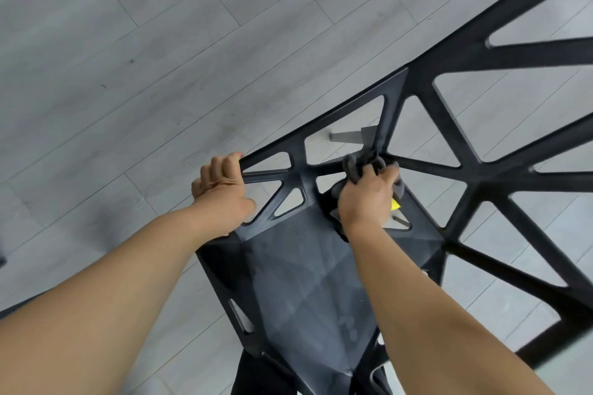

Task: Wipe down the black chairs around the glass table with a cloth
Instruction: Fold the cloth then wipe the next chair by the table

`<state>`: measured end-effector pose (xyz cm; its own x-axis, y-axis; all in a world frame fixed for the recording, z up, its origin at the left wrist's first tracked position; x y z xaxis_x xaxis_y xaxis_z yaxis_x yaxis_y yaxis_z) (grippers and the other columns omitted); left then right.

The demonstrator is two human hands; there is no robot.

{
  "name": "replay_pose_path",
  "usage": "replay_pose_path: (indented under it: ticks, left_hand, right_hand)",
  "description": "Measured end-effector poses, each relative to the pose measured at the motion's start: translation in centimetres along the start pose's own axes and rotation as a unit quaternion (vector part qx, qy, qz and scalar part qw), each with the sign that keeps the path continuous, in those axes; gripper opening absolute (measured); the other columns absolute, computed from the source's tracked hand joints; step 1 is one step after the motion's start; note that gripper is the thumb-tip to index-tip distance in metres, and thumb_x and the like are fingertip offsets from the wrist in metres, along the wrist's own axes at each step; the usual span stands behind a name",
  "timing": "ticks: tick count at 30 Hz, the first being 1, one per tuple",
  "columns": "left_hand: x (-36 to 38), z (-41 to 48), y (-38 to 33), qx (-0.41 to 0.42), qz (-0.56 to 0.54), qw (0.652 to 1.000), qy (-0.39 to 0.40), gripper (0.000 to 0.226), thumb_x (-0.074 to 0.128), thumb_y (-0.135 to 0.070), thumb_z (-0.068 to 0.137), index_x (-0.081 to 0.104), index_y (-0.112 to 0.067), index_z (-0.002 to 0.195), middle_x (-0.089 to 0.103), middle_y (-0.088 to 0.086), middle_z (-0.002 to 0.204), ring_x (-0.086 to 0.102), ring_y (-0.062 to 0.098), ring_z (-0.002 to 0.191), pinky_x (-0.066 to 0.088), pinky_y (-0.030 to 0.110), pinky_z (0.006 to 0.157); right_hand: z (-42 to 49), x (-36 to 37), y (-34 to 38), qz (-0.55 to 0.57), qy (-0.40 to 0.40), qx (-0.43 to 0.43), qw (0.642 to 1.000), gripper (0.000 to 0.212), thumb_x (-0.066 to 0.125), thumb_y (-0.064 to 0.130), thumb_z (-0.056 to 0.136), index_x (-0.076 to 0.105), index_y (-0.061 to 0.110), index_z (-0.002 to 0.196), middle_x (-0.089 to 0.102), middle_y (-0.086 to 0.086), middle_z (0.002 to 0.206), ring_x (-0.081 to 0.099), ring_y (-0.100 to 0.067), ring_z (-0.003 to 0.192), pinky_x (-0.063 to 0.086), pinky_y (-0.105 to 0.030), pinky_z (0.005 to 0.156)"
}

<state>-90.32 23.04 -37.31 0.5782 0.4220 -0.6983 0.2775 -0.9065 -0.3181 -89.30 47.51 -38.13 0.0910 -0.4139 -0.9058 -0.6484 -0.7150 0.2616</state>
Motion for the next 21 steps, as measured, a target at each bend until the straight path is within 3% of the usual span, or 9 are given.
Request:
replay_pose_path:
  ticks: [2,5,8,10,13,16,19,21]
  left_hand:
    - [0.1,0.1,0.1,0.005,0.005,1.0,0.001,0.077,0.057,-0.017,0.081,0.012,-0.018,0.144,0.019,0.007,0.137,0.02,0.026,0.125,0.019,0.033,0.102]
    - [0.1,0.2,0.2,0.006,-0.002,1.0,-0.002,0.076,0.055,-0.016,0.08,0.013,-0.019,0.143,0.02,0.006,0.136,0.019,0.025,0.125,0.018,0.033,0.102]
    - [0.1,0.3,0.3,0.005,-0.047,0.999,0.015,0.078,0.043,-0.035,0.069,0.017,-0.021,0.141,0.022,0.003,0.134,0.019,0.021,0.124,0.017,0.031,0.101]
    - [0.0,0.3,0.2,0.0,-0.083,0.996,0.018,0.08,0.031,-0.043,0.064,0.02,-0.023,0.14,0.024,0.001,0.134,0.018,0.017,0.126,0.015,0.029,0.102]
    - [-0.2,0.3,0.3,-0.002,-0.119,0.993,0.006,0.068,0.023,-0.052,0.078,0.023,-0.024,0.14,0.025,-0.001,0.138,0.016,0.014,0.13,0.011,0.03,0.106]
    - [-0.3,-0.1,0.1,0.017,-0.127,0.992,0.015,0.072,0.018,-0.054,0.076,0.024,-0.023,0.141,0.024,0.0,0.141,0.015,0.015,0.133,0.01,0.031,0.107]
    - [-0.3,-0.2,0.1,0.003,-0.114,0.993,-0.005,0.073,0.02,-0.057,0.077,0.025,-0.023,0.141,0.022,0.001,0.144,0.015,0.017,0.134,0.011,0.031,0.107]
    - [-0.4,-0.1,-0.1,-0.002,-0.086,0.996,-0.03,0.063,0.035,-0.055,0.09,0.023,-0.022,0.142,0.017,0.001,0.147,0.014,0.019,0.135,0.011,0.032,0.108]
  right_hand:
    - [-1.3,1.2,1.3,0.023,0.006,0.002,1.0,0.03,0.045,0.004,0.084,0.059,0.005,0.11,0.029,-0.008,0.137,0.051,-0.033,0.106,0.045,-0.035,0.072]
    - [-5.4,3.4,2.9,0.016,0.032,-0.076,0.996,0.024,0.052,0.004,0.083,0.06,0.006,0.106,0.036,-0.008,0.13,0.05,-0.029,0.103,0.035,-0.029,0.059]
    - [-9.8,5.7,4.1,0.025,0.065,-0.125,0.99,0.026,0.057,0.006,0.08,0.061,0.009,0.106,0.041,-0.009,0.123,0.052,-0.03,0.097,0.033,-0.028,0.054]
    - [-12.5,6.5,4.6,0.019,0.084,-0.185,0.979,0.029,0.066,0.007,0.068,0.064,0.011,0.097,0.044,-0.007,0.112,0.057,-0.031,0.085,0.032,-0.025,0.045]
    - [-16.3,7.5,4.2,-0.074,0.119,-0.283,0.949,0.05,0.08,0.009,0.036,0.068,0.02,0.083,0.052,-0.001,0.094,0.055,-0.022,0.064,0.028,-0.02,0.034]
    - [-18.4,8.1,3.2,-0.089,0.178,-0.314,0.928,0.068,0.08,0.008,0.016,0.068,0.027,0.08,0.048,0.004,0.089,0.05,-0.017,0.062,0.033,-0.02,0.029]
    - [-17.9,6.7,2.1,-0.045,0.184,-0.368,0.91,0.054,0.081,0.019,0.036,0.066,0.033,0.085,0.051,0.008,0.095,0.057,-0.017,0.072,0.042,-0.019,0.039]
    - [-16.2,4.1,1.1,0.01,0.133,-0.362,0.923,0.043,0.069,0.017,0.054,0.067,0.03,0.095,0.055,0.004,0.104,0.06,-0.023,0.084,0.049,-0.022,0.05]
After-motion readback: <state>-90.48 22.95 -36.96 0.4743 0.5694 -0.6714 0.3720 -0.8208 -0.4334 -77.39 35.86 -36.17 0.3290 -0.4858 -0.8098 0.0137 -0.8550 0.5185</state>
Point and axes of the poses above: each hand's wrist, its own z-axis towards the middle knuckle, its own x-axis out of the palm, y = z × x, the point moved 6 cm from there along z, towards the middle knuckle
